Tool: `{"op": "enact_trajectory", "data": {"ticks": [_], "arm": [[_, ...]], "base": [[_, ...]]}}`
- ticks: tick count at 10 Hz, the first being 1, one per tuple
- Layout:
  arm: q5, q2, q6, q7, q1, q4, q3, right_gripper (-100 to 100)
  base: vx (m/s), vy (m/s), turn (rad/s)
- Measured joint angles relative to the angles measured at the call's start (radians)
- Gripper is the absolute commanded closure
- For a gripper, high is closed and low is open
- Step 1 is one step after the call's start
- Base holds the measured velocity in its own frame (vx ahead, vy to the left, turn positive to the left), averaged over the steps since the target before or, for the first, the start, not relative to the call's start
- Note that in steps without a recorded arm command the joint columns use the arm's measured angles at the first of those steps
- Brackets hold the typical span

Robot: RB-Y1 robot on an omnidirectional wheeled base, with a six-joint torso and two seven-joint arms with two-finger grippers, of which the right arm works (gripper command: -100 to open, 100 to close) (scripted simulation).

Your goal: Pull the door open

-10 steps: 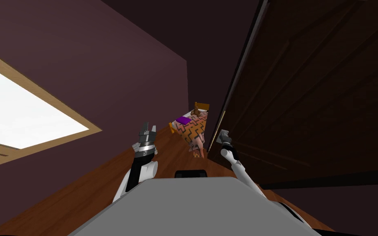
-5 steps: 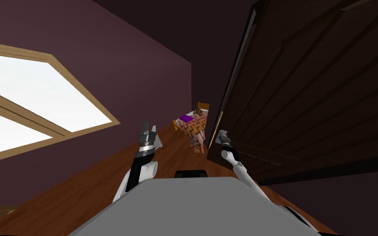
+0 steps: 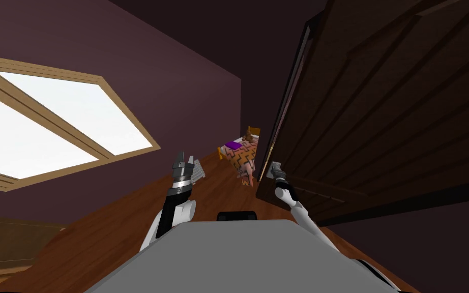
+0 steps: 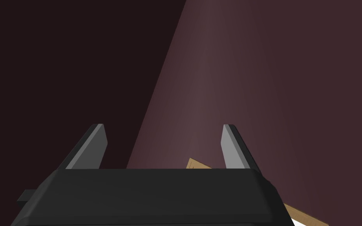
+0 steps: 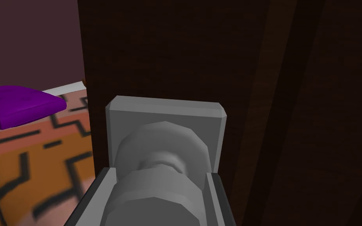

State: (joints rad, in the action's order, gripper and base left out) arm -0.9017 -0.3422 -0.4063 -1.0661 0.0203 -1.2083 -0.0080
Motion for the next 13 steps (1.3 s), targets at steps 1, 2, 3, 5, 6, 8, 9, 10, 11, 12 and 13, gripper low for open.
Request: {"op": "enact_trajectory", "data": {"ticks": [1, 2, 3, 5, 6, 8, 9, 10, 11, 12, 13], "arm": [[0.001, -0.005, -0.001, -0.008, 0.006, -0.009, 0.012, 100], [0.001, -0.014, -0.001, -0.017, 0.012, -0.015, 0.027, 100], [0.001, -0.023, 0.0, -0.026, 0.018, -0.022, 0.038, 100], [0.001, -0.039, -0.001, -0.043, 0.03, -0.038, 0.06, 100], [0.001, -0.047, -0.003, -0.052, 0.034, -0.042, 0.071, 100], [0.002, -0.053, -0.004, -0.06, 0.041, -0.044, 0.083, 100], [0.002, -0.065, -0.009, -0.07, 0.044, -0.05, 0.091, 100], [0.002, -0.072, -0.013, -0.076, 0.05, -0.058, 0.098, 100], [0.003, -0.08, -0.015, -0.083, 0.055, -0.063, 0.108, 100], [0.003, -0.089, -0.017, -0.091, 0.062, -0.07, 0.118, 100], [0.003, -0.099, -0.02, -0.101, 0.066, -0.072, 0.13, 100]], "base": [[-0.256, -0.081, 0.155], [-0.233, -0.041, 0.173], [-0.222, -0.02, 0.101], [-0.234, -0.051, 0.103], [-0.101, -0.021, 0.038], [-0.177, -0.024, 0.125], [-0.221, -0.026, 0.113], [-0.208, -0.035, 0.099], [-0.221, -0.037, 0.11], [-0.204, -0.056, 0.104], [-0.186, -0.057, 0.103]]}}
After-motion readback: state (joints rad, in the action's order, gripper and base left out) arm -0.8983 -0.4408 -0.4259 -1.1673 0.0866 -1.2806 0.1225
